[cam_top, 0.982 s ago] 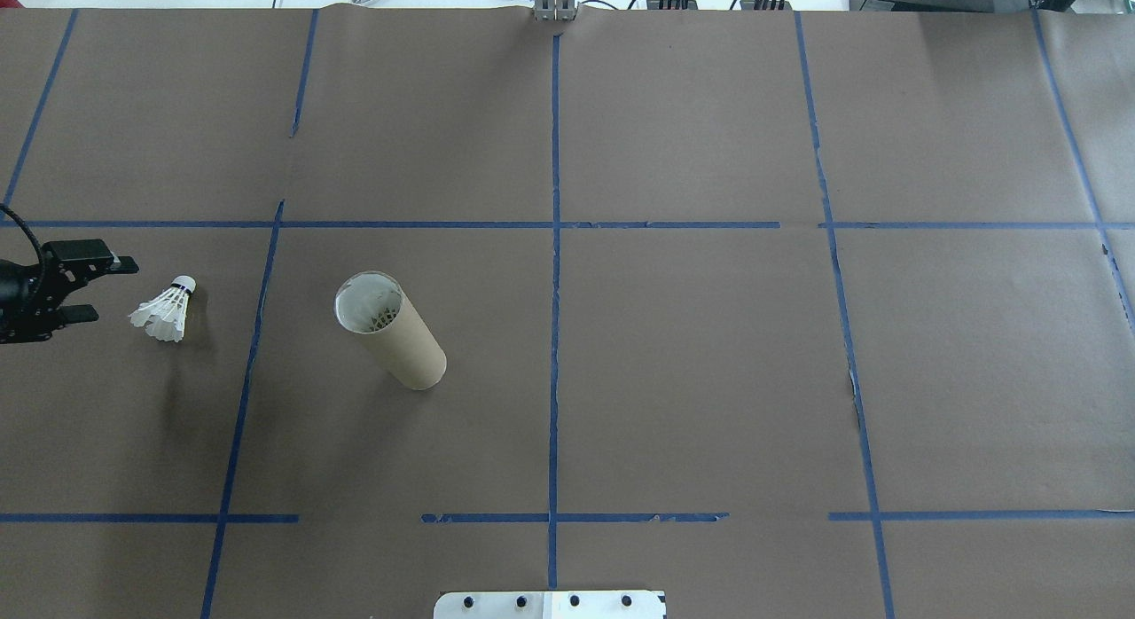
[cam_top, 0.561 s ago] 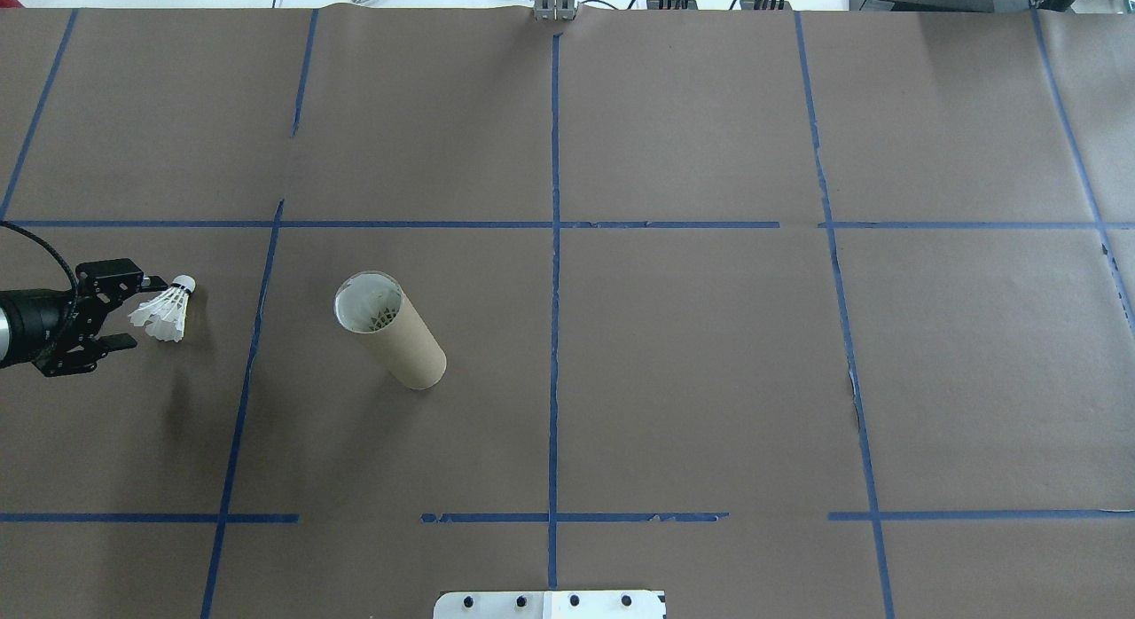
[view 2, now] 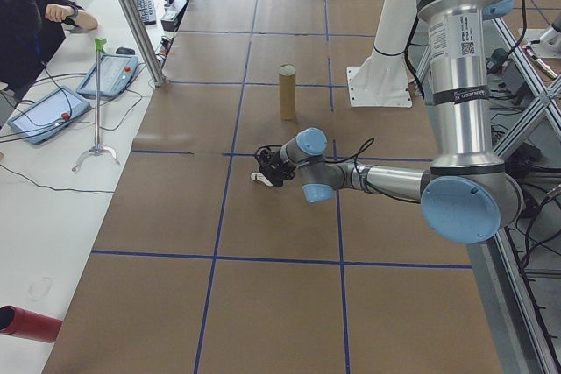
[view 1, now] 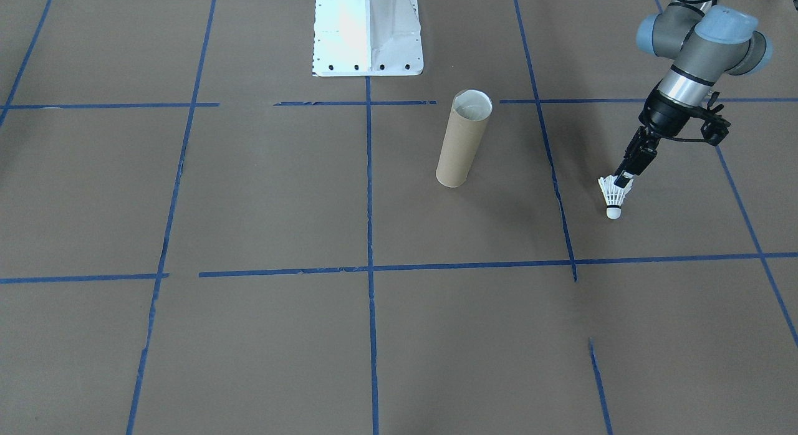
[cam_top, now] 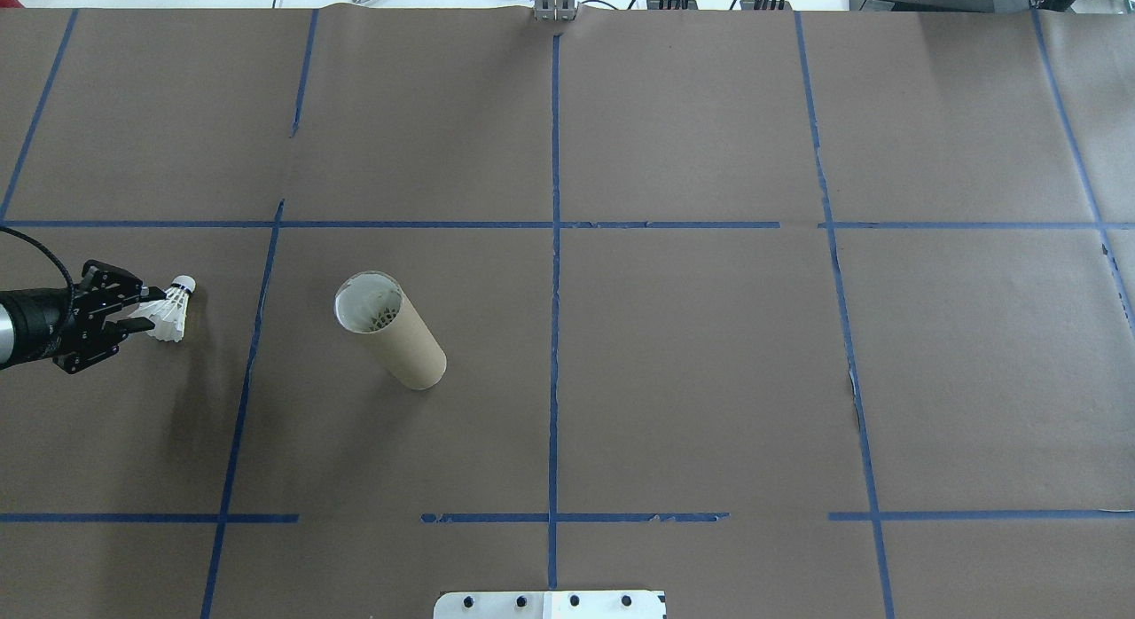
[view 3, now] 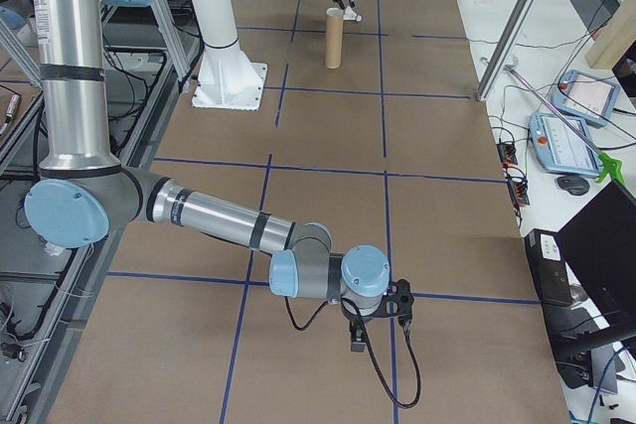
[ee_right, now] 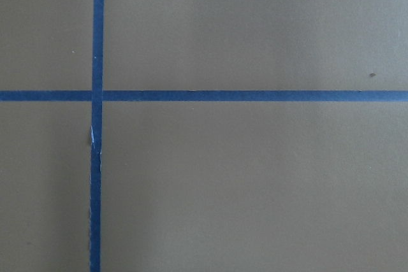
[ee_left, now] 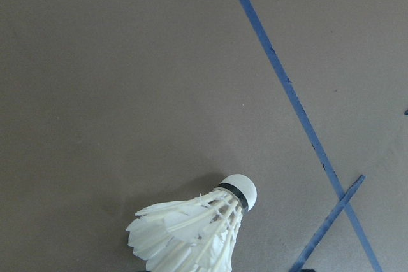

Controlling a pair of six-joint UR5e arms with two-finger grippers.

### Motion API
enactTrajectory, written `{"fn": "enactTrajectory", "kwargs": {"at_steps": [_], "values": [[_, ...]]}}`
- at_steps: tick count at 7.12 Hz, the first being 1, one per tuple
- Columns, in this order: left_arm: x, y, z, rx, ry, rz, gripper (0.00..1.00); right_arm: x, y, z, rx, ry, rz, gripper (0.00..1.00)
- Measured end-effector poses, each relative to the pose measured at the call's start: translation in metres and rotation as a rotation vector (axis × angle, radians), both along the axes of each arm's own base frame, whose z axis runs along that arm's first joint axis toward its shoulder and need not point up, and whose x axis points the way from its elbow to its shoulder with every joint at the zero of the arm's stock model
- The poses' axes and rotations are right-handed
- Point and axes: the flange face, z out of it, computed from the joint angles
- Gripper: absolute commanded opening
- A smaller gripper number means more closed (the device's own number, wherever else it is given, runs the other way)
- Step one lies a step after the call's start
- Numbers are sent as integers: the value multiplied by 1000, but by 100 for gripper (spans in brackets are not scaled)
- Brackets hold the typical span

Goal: Collect badminton balls into bucket

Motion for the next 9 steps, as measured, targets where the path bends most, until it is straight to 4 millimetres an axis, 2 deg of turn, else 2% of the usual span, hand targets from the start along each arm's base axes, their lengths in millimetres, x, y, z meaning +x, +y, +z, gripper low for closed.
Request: {"fn": "enactTrajectory", "kwargs": {"at_steps": [1,4,6,9], "values": [[0,0,1,-4,0,-3,0,0,0,0,0,0,0,100],[-1,0,-5,8,6,8,0,0,0,0,0,0,0,100],[-6,8,-24,69,22,132,0,0,0,0,0,0,0,100],[-38,12,-45,243,-25,351,0,0,0,0,0,0,0,100]]}}
